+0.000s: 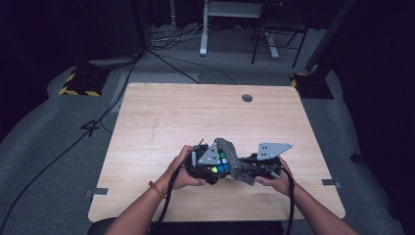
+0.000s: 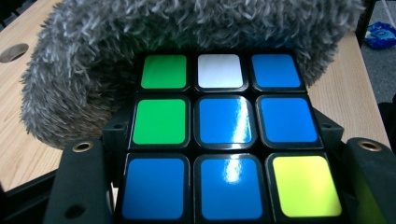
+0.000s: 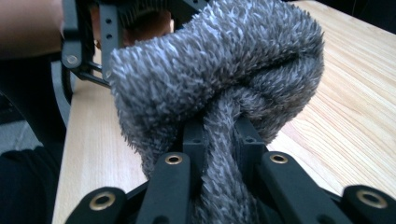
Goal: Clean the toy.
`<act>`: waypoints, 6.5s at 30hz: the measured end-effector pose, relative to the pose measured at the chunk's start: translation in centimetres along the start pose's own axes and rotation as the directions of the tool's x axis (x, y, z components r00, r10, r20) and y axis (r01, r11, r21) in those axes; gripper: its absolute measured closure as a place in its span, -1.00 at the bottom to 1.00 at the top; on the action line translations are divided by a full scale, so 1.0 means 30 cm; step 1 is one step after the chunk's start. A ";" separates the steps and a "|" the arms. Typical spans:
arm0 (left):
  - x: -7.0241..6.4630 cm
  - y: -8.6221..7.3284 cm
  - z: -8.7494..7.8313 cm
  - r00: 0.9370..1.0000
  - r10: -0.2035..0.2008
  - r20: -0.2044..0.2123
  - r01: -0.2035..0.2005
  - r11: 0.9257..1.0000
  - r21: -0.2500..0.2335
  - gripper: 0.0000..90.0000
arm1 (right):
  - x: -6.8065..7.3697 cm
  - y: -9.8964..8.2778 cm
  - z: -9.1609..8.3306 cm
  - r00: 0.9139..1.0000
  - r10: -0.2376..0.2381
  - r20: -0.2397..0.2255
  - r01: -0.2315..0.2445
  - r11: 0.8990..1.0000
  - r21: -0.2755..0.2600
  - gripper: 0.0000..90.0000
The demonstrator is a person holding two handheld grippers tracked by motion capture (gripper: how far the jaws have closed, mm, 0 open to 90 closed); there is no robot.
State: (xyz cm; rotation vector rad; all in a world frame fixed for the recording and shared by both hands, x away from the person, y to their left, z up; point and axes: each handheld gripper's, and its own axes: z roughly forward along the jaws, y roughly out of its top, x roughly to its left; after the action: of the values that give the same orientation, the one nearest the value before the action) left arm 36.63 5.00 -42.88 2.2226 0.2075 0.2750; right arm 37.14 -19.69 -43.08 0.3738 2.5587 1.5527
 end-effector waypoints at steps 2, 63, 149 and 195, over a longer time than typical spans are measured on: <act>-0.003 0.003 -0.004 1.000 0.001 0.000 -0.001 1.000 -0.012 -0.30 | 0.005 -0.001 0.002 1.000 -0.011 0.002 0.011 1.000 -0.009 0.76; -0.006 -0.002 0.000 0.997 0.011 -0.071 -0.008 0.999 0.037 -0.25 | -0.078 -0.084 0.056 0.996 0.088 0.032 -0.092 0.980 0.179 0.77; 0.008 0.013 -0.034 0.998 -0.012 -0.066 0.014 1.000 0.023 -0.24 | -0.012 -0.015 0.035 0.996 0.010 0.087 -0.025 0.985 0.173 0.76; 0.075 -0.092 0.020 0.994 -0.054 -0.090 0.071 0.978 0.195 -0.25 | -0.347 -0.233 -0.155 0.933 0.158 0.322 -0.237 0.945 0.224 0.53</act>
State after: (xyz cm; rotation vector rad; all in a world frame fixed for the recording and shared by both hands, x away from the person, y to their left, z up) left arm 38.81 6.79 -45.16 2.3983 0.3645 0.3258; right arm 45.06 -29.60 -47.32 0.8543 2.5408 1.1033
